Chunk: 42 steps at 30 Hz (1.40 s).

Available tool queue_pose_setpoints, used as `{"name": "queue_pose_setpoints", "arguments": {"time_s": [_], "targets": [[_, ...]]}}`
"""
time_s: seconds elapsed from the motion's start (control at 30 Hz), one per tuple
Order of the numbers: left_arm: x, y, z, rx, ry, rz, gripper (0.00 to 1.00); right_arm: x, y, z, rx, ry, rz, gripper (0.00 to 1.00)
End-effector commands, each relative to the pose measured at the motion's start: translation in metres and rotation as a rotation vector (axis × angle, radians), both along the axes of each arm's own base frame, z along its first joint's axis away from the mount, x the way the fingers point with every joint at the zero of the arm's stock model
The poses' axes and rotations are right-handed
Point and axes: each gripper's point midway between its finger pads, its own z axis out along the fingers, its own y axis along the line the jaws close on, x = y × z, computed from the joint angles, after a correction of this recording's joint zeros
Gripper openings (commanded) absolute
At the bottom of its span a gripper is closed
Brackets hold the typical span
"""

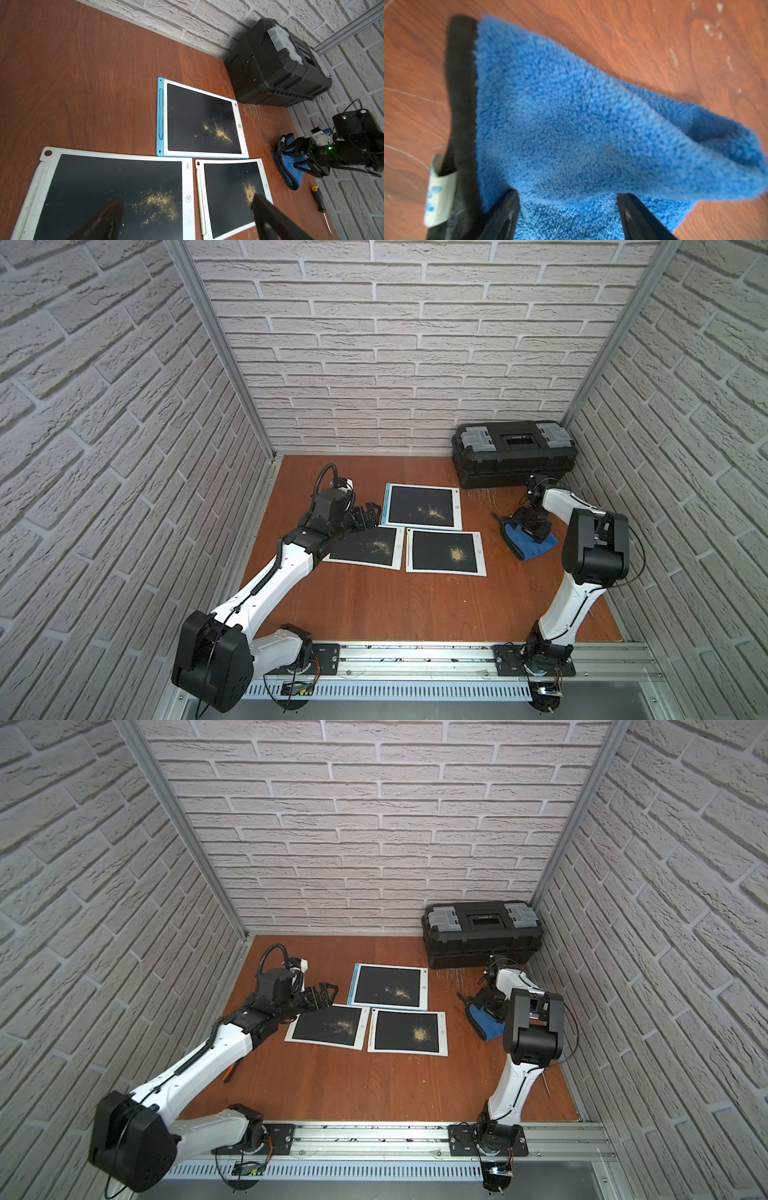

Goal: Wipe the drawing tablet
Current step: Pick up the cleaning item at the center of the board.

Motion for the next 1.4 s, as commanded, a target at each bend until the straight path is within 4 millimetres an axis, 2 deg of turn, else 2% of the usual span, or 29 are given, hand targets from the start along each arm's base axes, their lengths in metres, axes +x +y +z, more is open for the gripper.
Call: {"name": "queue_pose_setpoints", "arguments": {"time_s": [0.0, 0.23, 0.43, 0.53, 0.67, 0.73, 0.87, 1.17, 1.37], "targets": [[0.002, 0.006, 0.006, 0.000, -0.030, 0.015, 0.98, -0.018, 0.012, -0.028, 0.032, 0.116, 0.032, 0.76], [0.004, 0.008, 0.004, -0.007, -0.026, 0.022, 0.98, -0.021, 0.012, -0.028, 0.018, 0.118, 0.046, 0.68], [0.004, 0.009, 0.006, -0.014, -0.027, 0.022, 0.98, -0.024, 0.012, -0.028, 0.013, 0.120, 0.043, 0.51], [0.003, 0.010, 0.006, -0.012, -0.028, 0.027, 0.98, -0.024, 0.012, -0.027, 0.012, 0.120, 0.042, 0.49], [0.003, 0.011, 0.005, -0.012, -0.027, 0.027, 0.98, -0.025, 0.012, -0.028, 0.015, 0.118, 0.046, 0.33], [0.002, 0.011, 0.004, -0.012, -0.023, 0.029, 0.98, -0.025, 0.013, -0.029, 0.019, 0.119, 0.045, 0.20], [0.001, 0.010, 0.004, -0.015, -0.024, 0.024, 0.98, -0.027, 0.014, -0.030, 0.024, 0.123, 0.044, 0.05], [0.000, 0.008, -0.008, -0.023, -0.011, 0.016, 0.98, -0.027, 0.020, -0.015, 0.037, 0.018, 0.032, 0.03], [0.003, 0.000, -0.013, -0.009, 0.005, 0.000, 0.98, -0.023, 0.022, 0.019, -0.020, -0.101, 0.095, 0.03]]}}
